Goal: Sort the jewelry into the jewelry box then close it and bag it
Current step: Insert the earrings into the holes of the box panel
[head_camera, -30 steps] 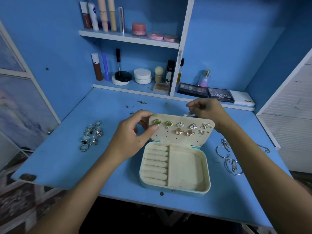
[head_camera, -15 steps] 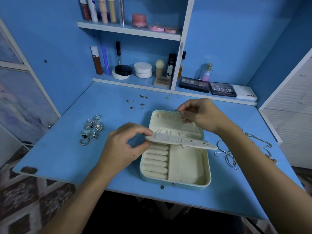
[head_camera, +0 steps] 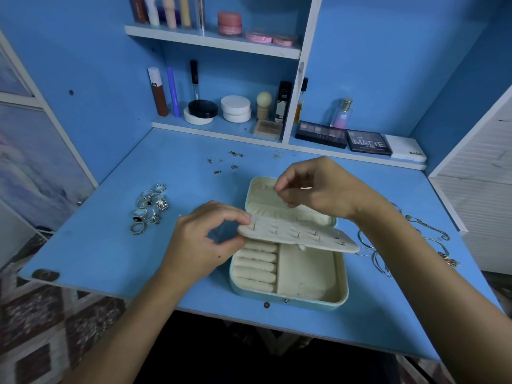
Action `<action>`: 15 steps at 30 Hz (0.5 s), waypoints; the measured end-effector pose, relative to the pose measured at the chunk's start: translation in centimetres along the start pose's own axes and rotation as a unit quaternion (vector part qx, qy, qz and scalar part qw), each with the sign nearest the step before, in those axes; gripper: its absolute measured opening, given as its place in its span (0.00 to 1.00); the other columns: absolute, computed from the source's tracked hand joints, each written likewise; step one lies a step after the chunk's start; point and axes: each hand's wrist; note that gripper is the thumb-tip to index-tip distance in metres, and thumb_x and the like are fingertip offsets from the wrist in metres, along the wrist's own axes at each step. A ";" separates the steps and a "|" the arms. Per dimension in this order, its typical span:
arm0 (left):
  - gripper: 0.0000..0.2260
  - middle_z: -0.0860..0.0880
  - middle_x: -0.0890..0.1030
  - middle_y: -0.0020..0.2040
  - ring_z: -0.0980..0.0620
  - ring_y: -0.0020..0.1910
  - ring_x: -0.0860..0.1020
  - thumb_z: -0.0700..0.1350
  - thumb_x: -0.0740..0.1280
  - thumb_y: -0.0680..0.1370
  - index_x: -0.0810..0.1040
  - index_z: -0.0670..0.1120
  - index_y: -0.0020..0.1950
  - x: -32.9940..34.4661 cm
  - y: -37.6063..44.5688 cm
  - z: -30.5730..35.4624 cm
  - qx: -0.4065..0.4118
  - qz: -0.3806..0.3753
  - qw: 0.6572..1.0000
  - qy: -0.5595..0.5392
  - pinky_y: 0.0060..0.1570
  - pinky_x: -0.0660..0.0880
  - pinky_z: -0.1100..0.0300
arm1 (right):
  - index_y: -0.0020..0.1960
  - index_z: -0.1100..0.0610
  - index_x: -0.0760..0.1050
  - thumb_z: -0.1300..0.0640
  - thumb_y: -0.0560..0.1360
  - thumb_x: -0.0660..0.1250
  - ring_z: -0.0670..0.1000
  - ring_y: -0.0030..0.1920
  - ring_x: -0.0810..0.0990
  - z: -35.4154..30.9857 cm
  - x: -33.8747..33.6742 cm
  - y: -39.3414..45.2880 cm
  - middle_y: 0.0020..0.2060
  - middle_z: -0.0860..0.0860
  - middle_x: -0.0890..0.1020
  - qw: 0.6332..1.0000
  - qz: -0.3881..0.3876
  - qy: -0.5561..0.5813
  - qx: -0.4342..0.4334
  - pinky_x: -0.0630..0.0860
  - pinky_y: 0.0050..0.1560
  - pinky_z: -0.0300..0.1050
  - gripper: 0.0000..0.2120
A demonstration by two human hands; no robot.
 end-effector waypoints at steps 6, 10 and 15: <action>0.07 0.52 0.85 0.47 0.56 0.48 0.83 0.40 0.72 0.68 0.83 0.41 0.44 -0.1 -0.1 0.1 -0.002 -0.007 1.000 0.004 0.50 0.74 0.67 | 0.47 0.55 0.79 0.68 0.73 0.73 0.58 0.46 0.85 -2.0 0.6 -0.5 0.42 0.52 0.86 0.996 -0.077 0.005 -0.034 0.81 0.56 0.58 0.10; 0.06 0.52 0.85 0.47 0.53 0.48 0.83 0.40 0.73 0.69 0.84 0.41 0.45 -0.2 -0.1 0.0 0.002 -0.004 1.000 0.008 0.48 0.76 0.63 | 0.47 0.56 0.79 0.68 0.73 0.73 0.55 0.44 0.85 -3.0 0.9 -0.4 0.41 0.49 0.85 0.993 -0.105 -0.026 -0.043 0.81 0.54 0.57 0.08; 0.07 0.53 0.85 0.47 0.54 0.47 0.83 0.39 0.74 0.69 0.84 0.42 0.45 -0.2 0.0 -0.1 0.008 -0.002 1.000 0.013 0.47 0.77 0.61 | 0.47 0.57 0.78 0.69 0.72 0.73 0.59 0.43 0.83 -3.5 1.2 -0.3 0.40 0.51 0.85 0.991 -0.129 -0.013 -0.036 0.82 0.45 0.47 0.09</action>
Point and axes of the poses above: each hand's wrist, its own y-axis towards the middle knuckle, its own x-axis out of the palm, z = x × y
